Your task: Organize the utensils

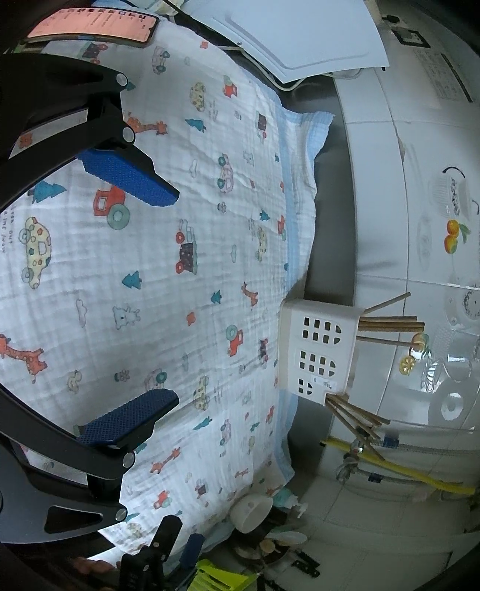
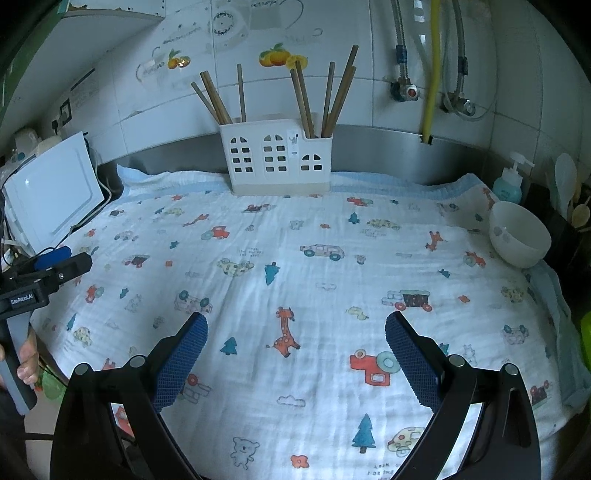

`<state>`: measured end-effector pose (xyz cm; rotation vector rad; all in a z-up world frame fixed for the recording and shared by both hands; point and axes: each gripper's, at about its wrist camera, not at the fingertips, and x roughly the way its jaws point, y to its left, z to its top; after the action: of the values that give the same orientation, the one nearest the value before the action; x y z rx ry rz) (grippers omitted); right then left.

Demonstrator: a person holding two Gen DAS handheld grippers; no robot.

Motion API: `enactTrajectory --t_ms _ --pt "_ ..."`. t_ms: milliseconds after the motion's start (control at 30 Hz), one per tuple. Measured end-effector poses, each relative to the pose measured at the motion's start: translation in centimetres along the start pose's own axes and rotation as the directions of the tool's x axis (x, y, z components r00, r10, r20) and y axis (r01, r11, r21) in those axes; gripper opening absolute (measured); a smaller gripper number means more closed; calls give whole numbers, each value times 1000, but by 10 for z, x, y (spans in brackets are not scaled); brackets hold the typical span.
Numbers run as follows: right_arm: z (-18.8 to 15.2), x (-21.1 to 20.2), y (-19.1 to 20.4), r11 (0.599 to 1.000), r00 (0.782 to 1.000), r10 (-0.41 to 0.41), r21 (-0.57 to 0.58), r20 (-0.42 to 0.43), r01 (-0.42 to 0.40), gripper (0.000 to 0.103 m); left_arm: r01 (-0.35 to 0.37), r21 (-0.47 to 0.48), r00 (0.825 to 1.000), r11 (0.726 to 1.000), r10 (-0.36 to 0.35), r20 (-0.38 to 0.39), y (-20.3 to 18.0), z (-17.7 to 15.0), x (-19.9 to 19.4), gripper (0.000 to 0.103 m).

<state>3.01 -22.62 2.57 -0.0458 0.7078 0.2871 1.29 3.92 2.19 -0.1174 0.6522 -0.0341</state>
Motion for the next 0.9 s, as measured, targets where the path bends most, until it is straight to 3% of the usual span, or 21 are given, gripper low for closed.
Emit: enactTrajectory --t_ms 900 --pt "-1 5 2 1000 1000 0 -2 -11 0 94 -20 -18 1000 1000 20 -14 -1 1 8 98"
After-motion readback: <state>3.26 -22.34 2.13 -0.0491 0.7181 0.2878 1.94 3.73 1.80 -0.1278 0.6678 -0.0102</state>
